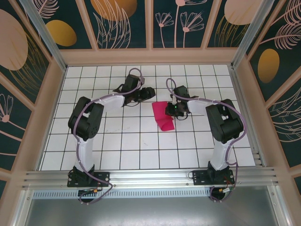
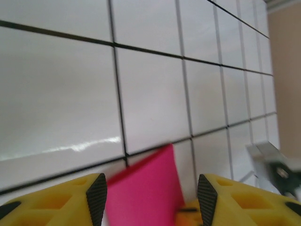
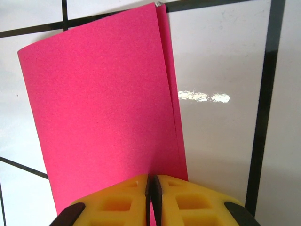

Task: Fold a paper plane with a square sheet of paper (fold left side to right side)
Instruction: First fold the square sheet of paper in half at the center of the table, then hold the square sheet of paper at the center of the table.

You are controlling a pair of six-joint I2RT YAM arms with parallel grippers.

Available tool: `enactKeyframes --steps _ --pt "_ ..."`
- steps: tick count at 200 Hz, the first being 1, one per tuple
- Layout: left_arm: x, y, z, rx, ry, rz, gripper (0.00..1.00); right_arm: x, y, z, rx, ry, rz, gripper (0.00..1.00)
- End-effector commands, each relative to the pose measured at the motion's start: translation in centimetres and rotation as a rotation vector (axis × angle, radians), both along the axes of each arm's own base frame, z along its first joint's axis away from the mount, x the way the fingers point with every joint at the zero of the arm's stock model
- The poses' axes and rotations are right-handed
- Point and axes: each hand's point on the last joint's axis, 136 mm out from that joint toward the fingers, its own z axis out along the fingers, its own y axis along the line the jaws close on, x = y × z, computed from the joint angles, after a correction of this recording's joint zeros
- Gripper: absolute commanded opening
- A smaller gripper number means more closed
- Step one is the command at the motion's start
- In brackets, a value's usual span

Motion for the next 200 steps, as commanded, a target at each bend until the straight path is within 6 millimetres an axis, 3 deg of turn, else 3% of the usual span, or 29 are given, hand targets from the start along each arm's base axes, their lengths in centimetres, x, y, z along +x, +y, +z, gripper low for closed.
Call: enactKeyframes --steps 1,25,55,121,145,168,200 --pt "-2.9 -2.6 0.9 -0.078 0.004 -0.119 0.56 -4.4 -2.2 -5.2 -0.144 0.174 0.015 0.16" --pt "-4.1 -4.3 -0.3 -0.082 0.032 -0.166 0.55 -4.4 -2.2 -5.3 -0.144 0.177 0.014 0.16" --pt "-3.8 -5.1 -2.3 -0.07 0.067 -0.169 0.55 -4.2 -2.1 -5.1 -0.14 0.172 0.015 0.16" --pt "-4.0 -4.0 -7.1 0.013 0.141 -0.131 0.54 -3.4 -1.5 -3.9 -0.104 0.129 0.019 0.17" --pt "-4.8 -3.5 -8.4 0.039 0.167 -0.126 0.53 -2.1 -1.2 -1.7 -0.079 0.057 0.022 0.18" --pt "-5.4 -3.1 -9.2 0.057 0.181 -0.121 0.52 -0.7 -1.4 1.6 -0.045 -0.032 0.006 0.22" --pt "-5.9 -3.3 -9.8 0.07 0.19 -0.125 0.52 -0.8 -1.8 5.3 -0.02 -0.108 0.004 0.27"
